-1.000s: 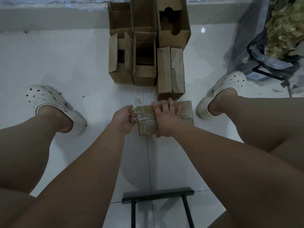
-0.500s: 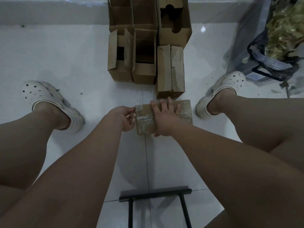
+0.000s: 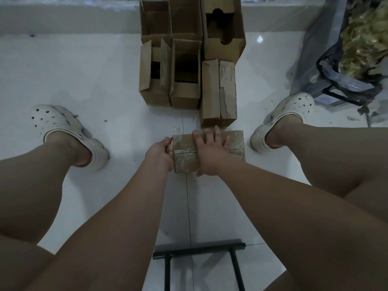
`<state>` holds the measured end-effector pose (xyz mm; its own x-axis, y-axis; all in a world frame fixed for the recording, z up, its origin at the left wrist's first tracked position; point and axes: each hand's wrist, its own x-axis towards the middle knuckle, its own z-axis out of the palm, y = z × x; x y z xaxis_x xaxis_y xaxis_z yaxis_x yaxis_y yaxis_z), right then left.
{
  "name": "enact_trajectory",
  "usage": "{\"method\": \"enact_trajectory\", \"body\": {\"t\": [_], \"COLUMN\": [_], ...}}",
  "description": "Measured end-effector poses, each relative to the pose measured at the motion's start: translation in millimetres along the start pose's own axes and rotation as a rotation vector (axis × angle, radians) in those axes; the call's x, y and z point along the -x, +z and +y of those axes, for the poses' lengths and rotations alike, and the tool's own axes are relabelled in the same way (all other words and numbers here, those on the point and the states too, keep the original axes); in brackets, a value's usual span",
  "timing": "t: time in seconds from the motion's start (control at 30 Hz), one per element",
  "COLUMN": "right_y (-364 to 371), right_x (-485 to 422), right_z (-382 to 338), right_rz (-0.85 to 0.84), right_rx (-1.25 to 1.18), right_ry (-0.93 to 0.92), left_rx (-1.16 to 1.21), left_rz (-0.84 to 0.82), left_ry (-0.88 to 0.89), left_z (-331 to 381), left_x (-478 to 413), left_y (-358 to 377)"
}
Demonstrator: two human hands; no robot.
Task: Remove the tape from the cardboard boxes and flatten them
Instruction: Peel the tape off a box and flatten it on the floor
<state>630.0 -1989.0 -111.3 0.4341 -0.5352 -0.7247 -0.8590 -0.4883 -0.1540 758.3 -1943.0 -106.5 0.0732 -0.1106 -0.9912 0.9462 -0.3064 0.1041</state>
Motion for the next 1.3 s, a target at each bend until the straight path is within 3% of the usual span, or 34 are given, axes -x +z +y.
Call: {"method": "enact_trajectory", "body": {"t": [0.1, 0.23, 0.3, 0.43, 0.57, 0.7, 0.87, 1.03, 1.13, 1.2, 1.3], "right_y": [1, 2, 2, 2, 1, 1, 0, 2, 2, 2, 3], "right_x": [-1, -3, -3, -2, -1, -1, -3, -5, -5, -5, -3], "right_z": [2, 2, 2, 2, -1, 0, 0, 0, 0, -1, 1], "right_rz": [0.009, 0.014, 0.005, -0.002, 0.002, 0.005, 0.004, -0.002, 0.001, 0.004, 0.024], "right_rx": [-0.010, -0.028, -0.026, -0.024, -0.016, -0.020, -0.022, -0.020, -0.009, -0.004, 0.001], "right_ry": [0.008, 0.026, 0.027, 0.030, 0.025, 0.028, 0.023, 0.037, 0.041, 0.033, 0.013], "left_rx": [0.088, 0.006, -0.132, -0.562, -0.820, -0.793, -0.746, -0.479, -0.433, -0.523, -0.944], "left_rz": [-0.057, -0.092, -0.097, -0.009, 0.042, -0.044, -0.022, -0.045, -0.039, 0.019, 0.161], "left_ry": [0.037, 0.085, 0.179, 0.563, 0.687, 0.714, 0.813, 0.673, 0.650, 0.728, 0.997], "left_z": [0, 13, 14, 6, 6, 4, 0, -3, -10, -13, -15], "left_x": [-1, -8, -8, -8, -6, -7, -8, -5, -2, -1, 1], "left_y": [-4, -9, -10, -8, 1, 7, -1, -17, -22, -23, -25]}}
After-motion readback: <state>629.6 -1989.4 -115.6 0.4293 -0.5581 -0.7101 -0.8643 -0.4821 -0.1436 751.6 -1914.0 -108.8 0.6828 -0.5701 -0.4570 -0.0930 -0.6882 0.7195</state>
